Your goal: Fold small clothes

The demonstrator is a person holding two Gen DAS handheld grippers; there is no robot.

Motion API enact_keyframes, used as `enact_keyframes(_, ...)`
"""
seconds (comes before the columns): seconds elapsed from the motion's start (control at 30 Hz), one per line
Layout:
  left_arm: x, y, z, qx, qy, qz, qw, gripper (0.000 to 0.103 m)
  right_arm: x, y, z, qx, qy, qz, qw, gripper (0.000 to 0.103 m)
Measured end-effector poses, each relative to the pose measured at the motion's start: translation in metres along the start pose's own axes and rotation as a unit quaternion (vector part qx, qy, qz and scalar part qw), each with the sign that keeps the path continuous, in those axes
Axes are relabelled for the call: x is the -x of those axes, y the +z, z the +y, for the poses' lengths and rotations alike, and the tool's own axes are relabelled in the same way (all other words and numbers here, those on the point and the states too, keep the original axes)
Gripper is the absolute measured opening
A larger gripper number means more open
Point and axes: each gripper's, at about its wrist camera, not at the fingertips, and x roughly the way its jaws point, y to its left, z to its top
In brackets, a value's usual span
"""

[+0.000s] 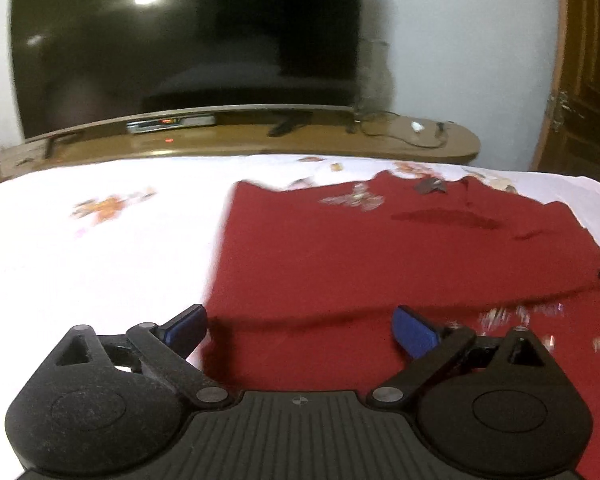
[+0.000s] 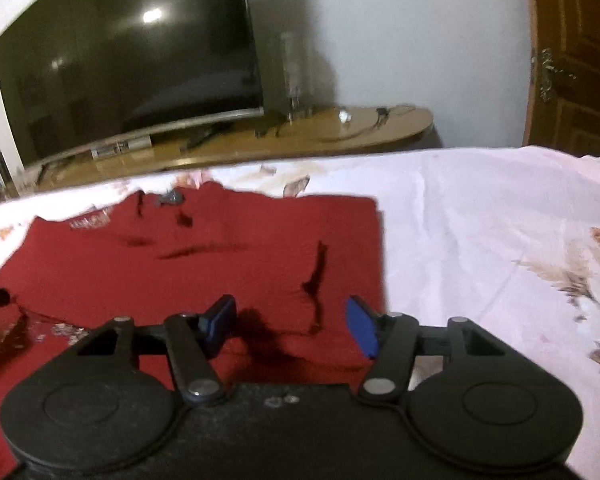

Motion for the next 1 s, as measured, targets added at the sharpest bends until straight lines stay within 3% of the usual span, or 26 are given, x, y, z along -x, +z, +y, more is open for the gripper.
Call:
enact_keyframes(0.1, 0.030, -0.023, 0.021, 0.029, 0.017, 0.009, 0.9994, 0.099, 0.025, -0.014, -0.018, -0.020, 0.011, -0.001, 1.000, 0.059)
enact_keyframes(0.2, 0.054, -0.046, 0.035, 0.051, 0.006, 0.018, 0.9985, 0.098, 0.057, -0.039, -0.038, -0.051, 0.020, 0.010, 0.998, 0.060)
enact_keyframes(0.27, 0.070, -0.064, 0.044, 0.072, -0.016, 0.026, 0.9969, 0.097, 0.078, -0.060, -0.051, -0.084, 0.030, 0.021, 0.996, 0.060)
enact_keyframes(0.37, 0.087, -0.086, 0.055, 0.107, -0.056, 0.049, 0.9915, 0.077, 0.101, -0.088, -0.070, -0.150, 0.047, 0.037, 0.987, 0.059)
enact_keyframes(0.53, 0.119, -0.118, 0.064, 0.146, -0.128, 0.065, 0.9788, 0.074, 0.143, -0.114, -0.075, -0.233, 0.076, 0.059, 0.968, 0.059)
enact_keyframes(0.73, 0.146, -0.163, 0.074, 0.239, -0.219, 0.084, 0.9422, 0.074, 0.184, -0.149, -0.038, -0.246, 0.114, 0.104, 0.957, 0.059)
enact_keyframes(0.9, 0.150, -0.191, 0.083, 0.326, -0.305, 0.118, 0.8872, 0.074, 0.214, -0.179, -0.015, -0.284, 0.150, 0.117, 0.940, 0.059)
enact_keyframes(1.0, 0.148, -0.197, 0.081, 0.329, -0.320, 0.125, 0.8796, 0.074, 0.214, -0.185, -0.009, -0.306, 0.163, 0.110, 0.932, 0.057)
